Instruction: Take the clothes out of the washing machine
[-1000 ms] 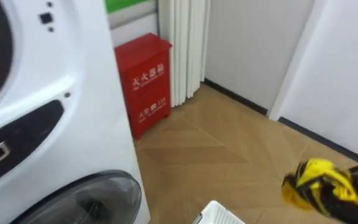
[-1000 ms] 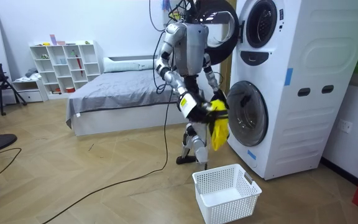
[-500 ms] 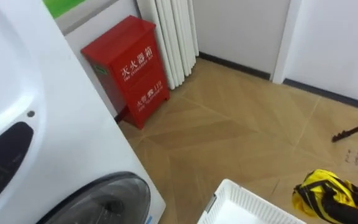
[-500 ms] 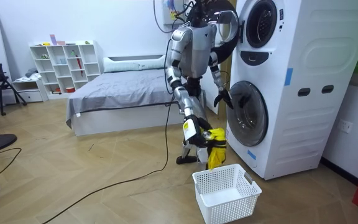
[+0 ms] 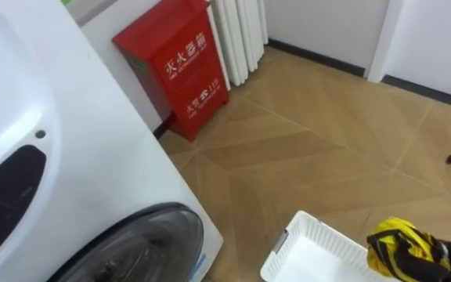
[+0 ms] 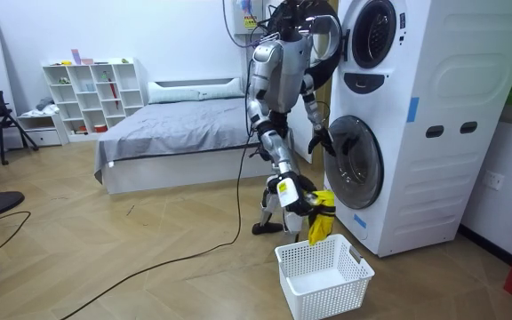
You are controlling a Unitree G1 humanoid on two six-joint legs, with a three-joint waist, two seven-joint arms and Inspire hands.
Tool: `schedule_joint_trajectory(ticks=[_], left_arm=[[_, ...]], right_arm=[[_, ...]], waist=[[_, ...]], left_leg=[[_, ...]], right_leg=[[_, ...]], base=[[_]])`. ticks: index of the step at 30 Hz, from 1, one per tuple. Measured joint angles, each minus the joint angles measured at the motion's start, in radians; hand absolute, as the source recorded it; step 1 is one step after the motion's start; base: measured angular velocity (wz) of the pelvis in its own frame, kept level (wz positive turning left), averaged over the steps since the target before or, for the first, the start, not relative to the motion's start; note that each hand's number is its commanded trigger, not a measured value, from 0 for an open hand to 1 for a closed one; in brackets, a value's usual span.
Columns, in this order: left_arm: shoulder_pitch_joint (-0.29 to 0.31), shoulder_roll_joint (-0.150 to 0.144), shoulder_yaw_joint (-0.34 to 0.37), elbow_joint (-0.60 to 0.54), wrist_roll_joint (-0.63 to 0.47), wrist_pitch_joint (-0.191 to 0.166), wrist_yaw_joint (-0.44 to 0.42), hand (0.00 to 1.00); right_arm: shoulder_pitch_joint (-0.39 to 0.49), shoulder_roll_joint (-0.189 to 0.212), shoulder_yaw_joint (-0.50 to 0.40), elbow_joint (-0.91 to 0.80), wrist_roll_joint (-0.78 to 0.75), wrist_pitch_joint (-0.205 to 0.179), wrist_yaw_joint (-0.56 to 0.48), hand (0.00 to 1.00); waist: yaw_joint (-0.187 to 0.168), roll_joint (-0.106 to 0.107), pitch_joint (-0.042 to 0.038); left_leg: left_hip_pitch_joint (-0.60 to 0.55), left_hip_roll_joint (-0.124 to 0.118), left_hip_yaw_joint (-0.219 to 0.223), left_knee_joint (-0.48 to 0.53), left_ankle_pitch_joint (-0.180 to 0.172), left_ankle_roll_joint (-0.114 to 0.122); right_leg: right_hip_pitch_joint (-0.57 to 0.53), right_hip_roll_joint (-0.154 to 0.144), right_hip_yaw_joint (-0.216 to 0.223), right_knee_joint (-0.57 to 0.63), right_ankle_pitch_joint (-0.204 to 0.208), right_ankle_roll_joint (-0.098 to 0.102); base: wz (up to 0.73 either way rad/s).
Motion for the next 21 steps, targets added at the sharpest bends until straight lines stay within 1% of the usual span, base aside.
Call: schedule_joint_trajectory(ticks=[2,4,7,9,13,17,21], left_arm=[[-0.005,0.0,0.0,0.0,-0.005,-0.001,0.0,0.0],[-0.006,0.0,0.0,0.002,-0.004,-0.008,0.0,0.0],[-0.006,0.0,0.0,0.009,-0.005,-0.023,0.001,0.0],[-0.005,0.0,0.0,0.011,-0.005,-0.03,0.002,0.0],[0.007,0.0,0.0,0.013,-0.005,-0.034,0.002,0.0],[0.009,0.0,0.0,0.014,-0.005,-0.039,0.001,0.0],[0.009,0.0,0.0,0.023,-0.004,-0.039,0.001,0.0]], right_arm=[[-0.004,0.002,0.017,0.002,-0.001,-0.004,0.001,0.0],[-0.008,0.021,0.019,0.027,0.001,-0.023,0.002,0.0],[0.0,0.041,0.026,0.04,0.003,-0.023,0.001,0.0],[-0.002,0.046,0.033,0.041,0.005,-0.029,0.001,0.0],[-0.001,0.058,0.054,0.042,0.014,-0.055,0.001,0.0],[0.0,0.065,0.054,0.042,0.041,-0.057,0.0,0.0],[0.001,0.066,0.055,0.047,0.044,-0.061,0.0,0.0]], waist=[[0.006,-0.001,0.0001],[0.016,-0.001,-0.0002],[0.016,-0.001,-0.0005],[0.02,-0.001,-0.0003],[0.02,-0.002,-0.0005],[0.026,-0.005,-0.0001],[0.027,-0.012,-0.0003]], left_leg=[[-0.006,0.0,-0.009,0.0,0.003,-0.001],[-0.008,0.002,-0.015,-0.003,0.005,-0.003],[-0.011,0.002,-0.039,-0.007,0.013,-0.008],[-0.014,0.002,-0.044,-0.009,0.016,-0.009],[-0.013,0.003,-0.061,-0.012,0.022,-0.011],[-0.013,0.002,-0.068,-0.01,0.029,-0.009],[-0.013,0.0,-0.069,-0.003,0.03,-0.007]], right_leg=[[-0.003,-0.003,-0.006,-0.001,0.0,0.0],[-0.005,-0.005,-0.015,-0.002,-0.002,-0.003],[-0.005,-0.019,-0.052,-0.001,-0.007,-0.01],[-0.006,-0.02,-0.054,-0.002,-0.009,-0.011],[-0.003,-0.027,-0.071,-0.002,-0.013,-0.014],[0.002,-0.03,-0.069,-0.003,-0.017,-0.011],[0.005,-0.037,-0.079,-0.003,-0.022,-0.016]], base=[[0.13],[0.09],[0.2],[0.15],[0.11],[0.11],[0.04]])
